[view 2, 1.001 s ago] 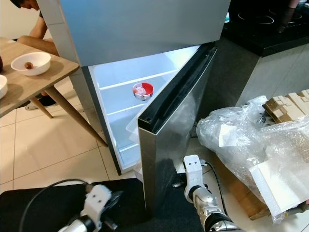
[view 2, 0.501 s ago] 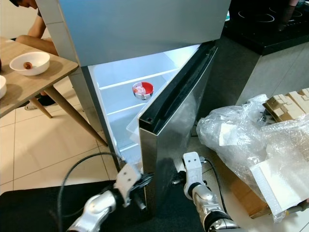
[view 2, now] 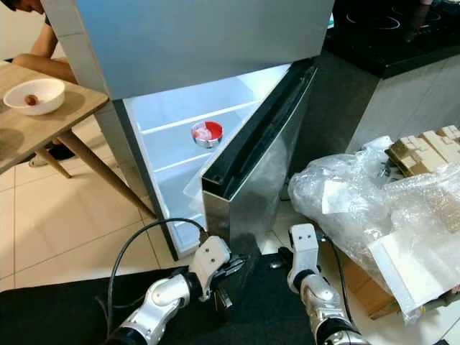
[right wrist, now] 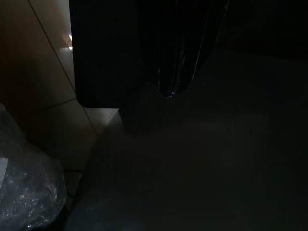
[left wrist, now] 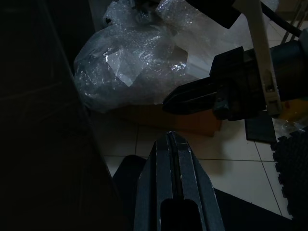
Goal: Restocking fridge
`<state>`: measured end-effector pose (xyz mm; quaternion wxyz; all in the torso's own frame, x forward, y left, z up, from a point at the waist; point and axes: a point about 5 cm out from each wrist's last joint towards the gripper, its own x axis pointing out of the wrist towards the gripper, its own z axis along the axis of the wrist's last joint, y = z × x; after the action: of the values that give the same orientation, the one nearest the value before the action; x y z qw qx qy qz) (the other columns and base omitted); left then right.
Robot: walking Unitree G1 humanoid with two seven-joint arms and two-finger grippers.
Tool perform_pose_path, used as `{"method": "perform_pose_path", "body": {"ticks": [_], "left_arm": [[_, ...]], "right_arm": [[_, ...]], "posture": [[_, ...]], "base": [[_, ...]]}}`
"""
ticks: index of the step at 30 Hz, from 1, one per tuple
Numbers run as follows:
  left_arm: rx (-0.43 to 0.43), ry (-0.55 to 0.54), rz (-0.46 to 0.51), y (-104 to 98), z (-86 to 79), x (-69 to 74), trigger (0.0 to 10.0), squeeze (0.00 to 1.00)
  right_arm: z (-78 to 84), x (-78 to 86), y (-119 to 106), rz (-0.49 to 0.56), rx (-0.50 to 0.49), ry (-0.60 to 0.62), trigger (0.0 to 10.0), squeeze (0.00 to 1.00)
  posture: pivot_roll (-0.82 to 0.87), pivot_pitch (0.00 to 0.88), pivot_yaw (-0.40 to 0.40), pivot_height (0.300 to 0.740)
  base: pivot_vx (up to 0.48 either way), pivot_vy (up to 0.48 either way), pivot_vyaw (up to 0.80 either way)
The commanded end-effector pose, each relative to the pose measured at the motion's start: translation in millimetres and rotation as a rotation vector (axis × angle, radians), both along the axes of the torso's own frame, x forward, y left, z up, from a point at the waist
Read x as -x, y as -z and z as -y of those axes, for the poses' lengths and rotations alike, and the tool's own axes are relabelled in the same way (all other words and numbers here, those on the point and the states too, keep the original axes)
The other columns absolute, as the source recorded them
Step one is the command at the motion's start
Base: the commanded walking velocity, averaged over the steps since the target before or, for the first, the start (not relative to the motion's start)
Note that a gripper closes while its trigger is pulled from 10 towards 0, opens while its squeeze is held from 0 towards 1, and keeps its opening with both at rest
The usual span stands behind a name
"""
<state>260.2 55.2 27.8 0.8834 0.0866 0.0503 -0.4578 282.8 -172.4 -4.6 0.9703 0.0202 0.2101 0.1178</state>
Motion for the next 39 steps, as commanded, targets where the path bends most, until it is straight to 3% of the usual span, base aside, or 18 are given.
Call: {"method": "perform_pose_path", "body": {"ticks": [1,13,19,23,24,25,26,28,29,30,34,39], "left_arm": [[0.003,-0.010,-0.032,4,4.3,1.0,10.0,0.00],[-0.061,-0.253,0.085,-2,-21.1,-19.7,10.0,0.00],[-0.092,-0.402,0.148,-7,-42.8,-29.5,10.0,0.00],[-0.199,-0.659,0.170,-6,-90.9,-39.1,10.0,0.00],[-0.199,-0.659,0.170,-6,-90.9,-39.1,10.0,0.00],[-0.246,-0.781,0.174,-6,-112.5,-42.0,10.0,0.00],[-0.246,-0.781,0.174,-6,-112.5,-42.0,10.0,0.00],[-0.397,-1.184,0.203,-12,-182.5,-39.7,10.0,0.00],[-0.453,-1.340,0.213,-17,-210.4,-34.2,10.0,0.00],[-0.480,-1.421,0.218,-19,-224.8,-30.2,10.0,0.00],[-0.522,-1.479,0.301,-29,-244.1,-23.9,10.0,0.00],[-0.517,-1.473,0.323,-28,-239.9,-22.7,10.0,0.00]], "right_arm": [[2.0,3.0,2,0.001,-0.010,0.016,10.0,0.00],[-2.1,1.2,0,0.020,-0.025,-0.001,10.0,0.00],[-2.7,1.4,0,0.024,-0.025,-0.003,10.0,0.00],[-3.9,1.8,0,0.028,-0.030,-0.004,10.0,0.00],[-3.9,1.8,0,0.028,-0.030,-0.004,10.0,0.00],[-4.2,1.8,0,0.028,-0.031,-0.006,10.0,0.00],[-4.2,1.8,0,0.028,-0.031,-0.006,10.0,0.00],[-5.2,2.0,0,0.027,-0.033,-0.011,10.0,0.00],[-5.5,2.0,0,0.027,-0.033,-0.014,10.0,0.00],[-5.7,1.9,0,0.026,-0.033,-0.015,10.0,0.00],[-6.6,1.8,0,0.022,-0.032,-0.022,10.0,0.00],[-8.0,1.3,0,0.020,-0.031,-0.026,10.0,0.00]], "posture": [[-0.12,0.099,-0.026,0.736],[-0.11,0.093,-0.030,0.736],[-0.12,0.089,-0.026,0.736],[-0.12,0.088,-0.027,0.736],[-0.12,0.088,-0.027,0.736],[-0.12,0.089,-0.027,0.736],[-0.12,0.089,-0.027,0.736],[-0.11,0.092,-0.032,0.736],[-0.11,0.093,-0.033,0.736],[-0.11,0.093,-0.033,0.736],[-0.10,0.095,-0.040,0.736],[-0.09,0.095,-0.041,0.736]], "base": [[0.000,0.000,0.00],[0.000,0.000,0.00],[0.000,0.000,0.00],[0.000,0.000,0.00],[0.000,0.000,0.00],[0.000,0.000,0.00],[0.000,0.000,0.00],[0.000,0.000,0.00],[0.000,0.000,0.00],[0.000,0.000,0.00],[0.000,0.000,0.00],[0.000,0.000,0.00]]}}
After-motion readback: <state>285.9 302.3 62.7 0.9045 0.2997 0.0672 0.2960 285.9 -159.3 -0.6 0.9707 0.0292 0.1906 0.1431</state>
